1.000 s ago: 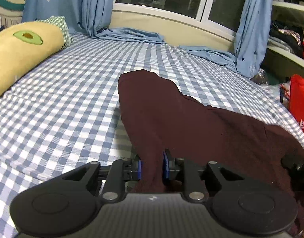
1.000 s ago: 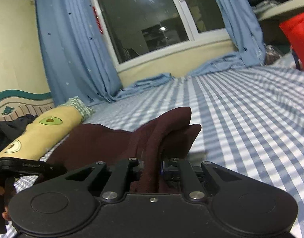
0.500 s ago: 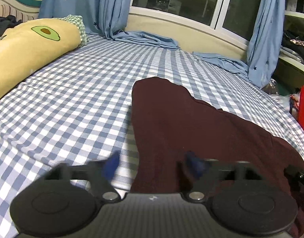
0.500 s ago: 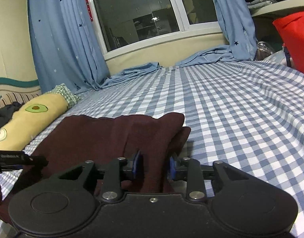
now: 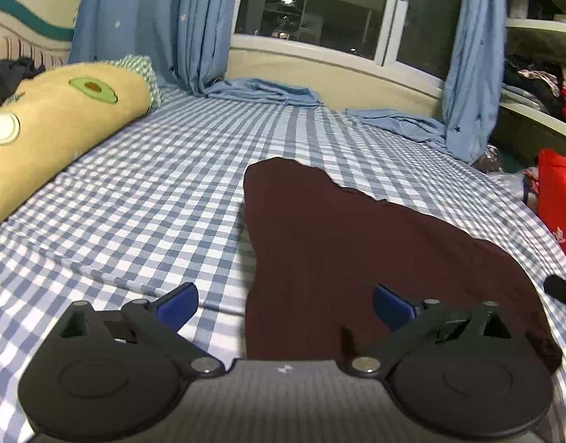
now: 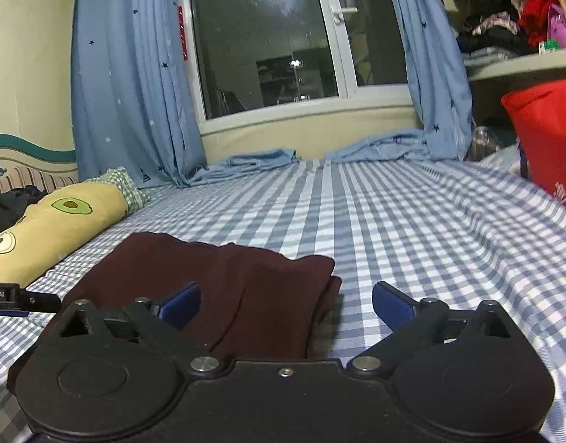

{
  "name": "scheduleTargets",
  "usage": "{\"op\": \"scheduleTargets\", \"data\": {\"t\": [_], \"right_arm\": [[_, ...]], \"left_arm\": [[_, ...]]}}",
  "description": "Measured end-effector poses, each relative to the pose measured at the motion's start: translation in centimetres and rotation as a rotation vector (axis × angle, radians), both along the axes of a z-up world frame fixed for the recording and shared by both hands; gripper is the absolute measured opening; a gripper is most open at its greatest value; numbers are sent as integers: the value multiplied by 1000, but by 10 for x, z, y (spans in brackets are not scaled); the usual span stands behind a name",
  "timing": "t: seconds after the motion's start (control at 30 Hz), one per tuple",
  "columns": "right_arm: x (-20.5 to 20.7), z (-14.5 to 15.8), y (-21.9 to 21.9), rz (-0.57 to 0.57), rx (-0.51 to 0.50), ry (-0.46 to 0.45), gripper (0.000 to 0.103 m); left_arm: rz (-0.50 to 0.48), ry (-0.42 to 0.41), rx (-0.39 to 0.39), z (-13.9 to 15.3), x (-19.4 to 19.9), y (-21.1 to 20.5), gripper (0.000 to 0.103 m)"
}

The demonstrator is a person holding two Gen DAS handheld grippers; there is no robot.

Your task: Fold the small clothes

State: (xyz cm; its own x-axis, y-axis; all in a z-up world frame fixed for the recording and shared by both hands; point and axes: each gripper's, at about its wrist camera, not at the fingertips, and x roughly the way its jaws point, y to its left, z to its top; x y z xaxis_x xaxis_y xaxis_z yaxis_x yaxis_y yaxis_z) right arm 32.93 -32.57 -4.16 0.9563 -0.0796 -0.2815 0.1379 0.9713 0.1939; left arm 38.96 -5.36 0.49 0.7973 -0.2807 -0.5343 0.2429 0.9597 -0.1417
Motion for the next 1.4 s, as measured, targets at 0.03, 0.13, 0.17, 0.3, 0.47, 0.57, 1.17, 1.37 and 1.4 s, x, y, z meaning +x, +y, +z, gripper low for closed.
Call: {"op": "scheduleTargets", "data": {"t": [0.03,0.13,0.17,0.3,0.47,0.57,1.17,1.37,1.4], "right_arm": [[-6,3,2,1,-7,-10,102],[-27,9,7,3,-32,-46,102],[-34,11,9,2,-39,-56,102],[-62,21,16,8,-72,-91,102],[-105,31,25,12,-83,-138,102],[-128,35,29,16,-86,-161,102],[-245,20,68,27,-104,-216,103],[-267,4,79,13,-111,-210,103],[-269,0,81,12,-108,-209,103]], "left_arm": [[-5,-12,7,2,-8,0,102],[-26,-55,20,9,-35,-1,102],[-31,-67,20,11,-44,-1,102],[-39,-116,24,19,-79,-2,102],[-31,-158,8,27,-122,4,102],[-32,-165,-8,29,-145,10,102],[48,-251,15,22,-260,42,102],[82,-264,11,6,-284,53,102],[85,-262,11,4,-286,54,102]]}}
